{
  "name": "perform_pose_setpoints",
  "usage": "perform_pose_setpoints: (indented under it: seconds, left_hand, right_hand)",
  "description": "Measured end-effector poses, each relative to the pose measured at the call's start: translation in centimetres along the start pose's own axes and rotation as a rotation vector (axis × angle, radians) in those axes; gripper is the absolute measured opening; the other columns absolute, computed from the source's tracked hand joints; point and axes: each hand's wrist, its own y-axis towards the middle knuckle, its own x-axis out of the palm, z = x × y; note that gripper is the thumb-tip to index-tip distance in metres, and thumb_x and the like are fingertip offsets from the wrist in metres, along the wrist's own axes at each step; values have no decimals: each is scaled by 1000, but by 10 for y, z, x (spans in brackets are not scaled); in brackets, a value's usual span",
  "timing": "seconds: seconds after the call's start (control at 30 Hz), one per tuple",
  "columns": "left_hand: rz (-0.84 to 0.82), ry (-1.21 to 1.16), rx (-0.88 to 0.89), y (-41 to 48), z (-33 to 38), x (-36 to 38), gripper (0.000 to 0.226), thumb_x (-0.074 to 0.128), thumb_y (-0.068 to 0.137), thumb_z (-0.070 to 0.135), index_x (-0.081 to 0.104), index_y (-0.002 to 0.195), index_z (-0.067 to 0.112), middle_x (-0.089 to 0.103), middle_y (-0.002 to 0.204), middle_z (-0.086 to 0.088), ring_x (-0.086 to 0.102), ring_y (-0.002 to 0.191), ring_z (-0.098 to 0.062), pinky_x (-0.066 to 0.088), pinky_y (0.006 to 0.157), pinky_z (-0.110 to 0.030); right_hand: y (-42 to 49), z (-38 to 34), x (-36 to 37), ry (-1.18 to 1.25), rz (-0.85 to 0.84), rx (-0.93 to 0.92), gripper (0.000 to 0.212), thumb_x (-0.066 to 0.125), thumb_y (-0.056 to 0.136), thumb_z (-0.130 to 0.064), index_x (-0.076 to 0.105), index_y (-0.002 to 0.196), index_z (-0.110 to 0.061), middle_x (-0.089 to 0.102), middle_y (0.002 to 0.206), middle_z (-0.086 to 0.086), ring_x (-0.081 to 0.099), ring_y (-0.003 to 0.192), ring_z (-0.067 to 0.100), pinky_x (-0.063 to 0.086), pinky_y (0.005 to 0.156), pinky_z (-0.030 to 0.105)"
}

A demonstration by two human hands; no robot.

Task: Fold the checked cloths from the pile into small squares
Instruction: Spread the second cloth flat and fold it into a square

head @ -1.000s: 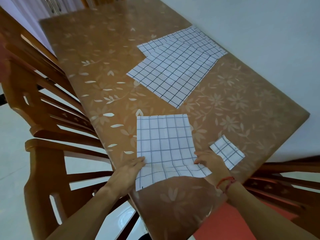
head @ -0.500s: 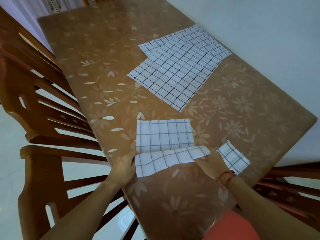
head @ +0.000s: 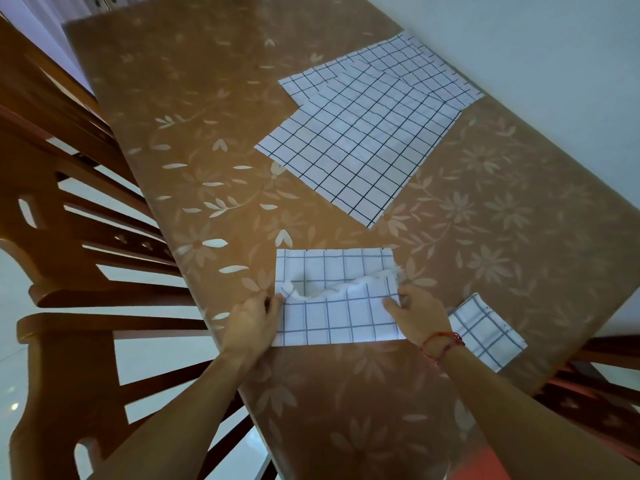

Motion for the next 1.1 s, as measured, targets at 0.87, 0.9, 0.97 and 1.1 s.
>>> perform_pose_setpoints:
  seconds: [0.87,0.9,0.97,1.1]
  left_hand:
    - [80,393,669,-56,3,15,22,50,90,33,60,106,21,54,110,2,58,95,-16,54,54,-28]
    - [52,415,724,-63,3,19,26,46,91,35,60,107,21,55,111,1,59,98,-17,54,57,-28]
    - [24,444,807,-76,6,24,30,43,91,35,63,107,19,59,115,-2,60,105,-20,55,73,-30]
    - [15,531,788,-89,5,32,42,44,88,37,69,114,16,63,127,-6,59,117,-20,51,88,-34]
  right_hand:
    - [-13,-12,-3,-94,145,60,18,56,87,-41,53,93,-24,60,85,-1,58,77,24,44,67,31]
    - [-18,-15,-4,-123,165,27,20,55,88,-40,54,99,-23,58,96,1,59,81,25,46,68,32]
    - [-29,-19,0,-151,187,-92,30,55,89,-36,55,115,-21,53,115,5,58,94,26,50,74,35]
    - [-63,-16,26,-373,194,-496,40,52,87,-35,58,122,-16,55,124,6,51,115,24,50,90,38]
